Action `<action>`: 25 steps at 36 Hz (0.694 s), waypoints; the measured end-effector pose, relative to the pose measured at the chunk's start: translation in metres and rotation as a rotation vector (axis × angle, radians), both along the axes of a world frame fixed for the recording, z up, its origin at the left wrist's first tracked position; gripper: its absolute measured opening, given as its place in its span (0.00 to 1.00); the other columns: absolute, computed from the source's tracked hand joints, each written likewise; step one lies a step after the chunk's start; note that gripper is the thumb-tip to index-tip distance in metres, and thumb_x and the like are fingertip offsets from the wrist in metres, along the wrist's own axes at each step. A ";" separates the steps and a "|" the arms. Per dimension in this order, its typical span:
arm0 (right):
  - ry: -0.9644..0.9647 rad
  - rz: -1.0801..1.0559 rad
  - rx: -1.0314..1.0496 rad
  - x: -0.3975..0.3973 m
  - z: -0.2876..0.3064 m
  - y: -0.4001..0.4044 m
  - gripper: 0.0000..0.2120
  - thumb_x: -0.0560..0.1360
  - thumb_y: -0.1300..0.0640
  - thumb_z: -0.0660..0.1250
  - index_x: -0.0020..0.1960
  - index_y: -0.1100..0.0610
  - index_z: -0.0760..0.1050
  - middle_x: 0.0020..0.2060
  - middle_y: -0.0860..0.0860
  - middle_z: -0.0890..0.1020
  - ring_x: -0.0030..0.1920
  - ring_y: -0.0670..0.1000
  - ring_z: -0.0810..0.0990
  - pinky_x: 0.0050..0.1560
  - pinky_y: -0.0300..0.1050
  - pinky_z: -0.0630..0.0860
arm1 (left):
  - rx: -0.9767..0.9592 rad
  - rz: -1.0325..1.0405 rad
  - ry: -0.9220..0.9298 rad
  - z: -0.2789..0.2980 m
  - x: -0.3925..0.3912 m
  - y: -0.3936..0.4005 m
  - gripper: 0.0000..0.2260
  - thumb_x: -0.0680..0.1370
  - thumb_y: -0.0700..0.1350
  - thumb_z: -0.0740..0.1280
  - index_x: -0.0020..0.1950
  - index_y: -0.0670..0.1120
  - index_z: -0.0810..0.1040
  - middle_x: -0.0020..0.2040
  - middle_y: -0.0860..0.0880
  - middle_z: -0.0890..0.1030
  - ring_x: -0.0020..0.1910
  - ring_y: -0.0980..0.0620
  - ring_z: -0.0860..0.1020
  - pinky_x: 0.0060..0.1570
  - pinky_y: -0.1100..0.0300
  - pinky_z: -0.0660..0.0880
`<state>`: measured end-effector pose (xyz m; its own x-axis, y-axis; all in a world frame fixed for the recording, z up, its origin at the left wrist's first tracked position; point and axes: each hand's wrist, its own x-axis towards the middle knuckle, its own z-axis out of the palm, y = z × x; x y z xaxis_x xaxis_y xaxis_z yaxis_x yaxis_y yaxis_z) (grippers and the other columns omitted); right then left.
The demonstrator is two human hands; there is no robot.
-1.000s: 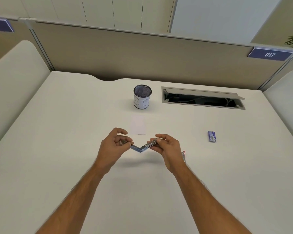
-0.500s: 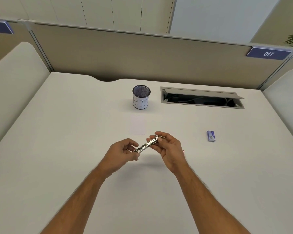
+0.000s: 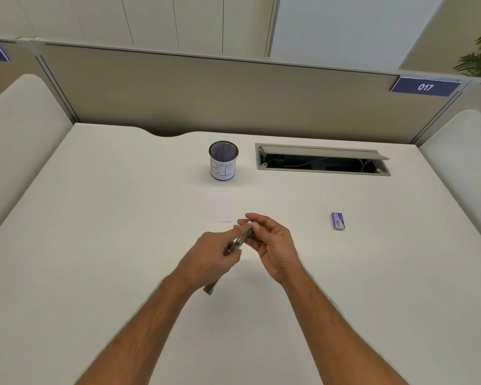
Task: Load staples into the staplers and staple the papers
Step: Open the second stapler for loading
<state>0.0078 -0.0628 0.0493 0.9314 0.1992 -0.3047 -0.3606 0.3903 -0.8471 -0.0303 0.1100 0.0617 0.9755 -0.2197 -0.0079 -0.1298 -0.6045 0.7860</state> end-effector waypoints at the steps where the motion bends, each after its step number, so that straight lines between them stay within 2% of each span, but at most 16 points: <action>1: 0.000 -0.001 0.001 0.000 0.000 0.000 0.13 0.83 0.68 0.60 0.64 0.67 0.77 0.59 0.67 0.82 0.62 0.67 0.81 0.66 0.60 0.77 | 0.012 -0.004 -0.004 0.000 0.000 -0.001 0.25 0.80 0.46 0.65 0.73 0.68 0.68 0.30 0.55 0.72 0.30 0.55 0.70 0.38 0.55 0.75; 6: -0.018 -0.001 -0.013 -0.002 0.002 0.000 0.12 0.83 0.69 0.60 0.63 0.68 0.77 0.58 0.68 0.83 0.58 0.63 0.84 0.63 0.57 0.80 | 0.038 -0.006 -0.026 0.001 0.002 -0.004 0.23 0.80 0.46 0.65 0.73 0.64 0.71 0.30 0.56 0.72 0.31 0.56 0.71 0.36 0.61 0.71; 9: -0.012 -0.012 -0.053 -0.002 0.001 0.002 0.12 0.83 0.69 0.60 0.61 0.66 0.79 0.56 0.66 0.84 0.51 0.59 0.85 0.57 0.52 0.82 | 0.045 0.005 -0.027 -0.001 0.003 -0.004 0.21 0.80 0.47 0.66 0.71 0.63 0.73 0.31 0.55 0.75 0.31 0.55 0.73 0.37 0.58 0.75; 13: 0.007 -0.027 -0.079 -0.005 0.002 0.004 0.11 0.82 0.70 0.60 0.59 0.67 0.79 0.46 0.62 0.85 0.44 0.58 0.86 0.50 0.48 0.83 | 0.025 0.030 0.008 -0.004 0.004 -0.004 0.16 0.81 0.50 0.66 0.66 0.64 0.73 0.36 0.51 0.82 0.36 0.53 0.81 0.42 0.52 0.80; 16: 0.010 -0.018 -0.123 -0.005 0.002 0.007 0.10 0.82 0.70 0.60 0.59 0.68 0.79 0.44 0.61 0.85 0.46 0.61 0.86 0.52 0.51 0.83 | 0.008 0.039 0.022 -0.002 0.004 -0.006 0.09 0.82 0.52 0.66 0.61 0.59 0.76 0.37 0.52 0.83 0.36 0.57 0.83 0.44 0.53 0.81; 19: 0.011 -0.024 -0.149 -0.005 0.002 0.010 0.11 0.82 0.70 0.60 0.58 0.67 0.80 0.45 0.62 0.85 0.47 0.62 0.86 0.52 0.50 0.83 | 0.006 0.063 0.028 -0.001 0.004 -0.006 0.04 0.82 0.53 0.66 0.55 0.57 0.76 0.36 0.52 0.83 0.34 0.58 0.83 0.42 0.54 0.81; 23: 0.004 -0.033 -0.163 -0.007 0.002 0.013 0.11 0.82 0.70 0.60 0.57 0.67 0.80 0.45 0.61 0.86 0.47 0.60 0.87 0.49 0.46 0.83 | 0.054 0.083 0.026 0.001 0.005 -0.006 0.03 0.82 0.51 0.64 0.50 0.55 0.73 0.35 0.51 0.83 0.33 0.57 0.83 0.40 0.54 0.81; 25: -0.005 -0.034 -0.164 -0.007 0.000 0.015 0.10 0.82 0.70 0.60 0.57 0.67 0.80 0.46 0.62 0.86 0.48 0.60 0.87 0.52 0.50 0.83 | 0.077 0.100 0.024 0.001 0.005 -0.006 0.03 0.82 0.51 0.63 0.49 0.55 0.72 0.34 0.51 0.82 0.33 0.55 0.83 0.39 0.51 0.81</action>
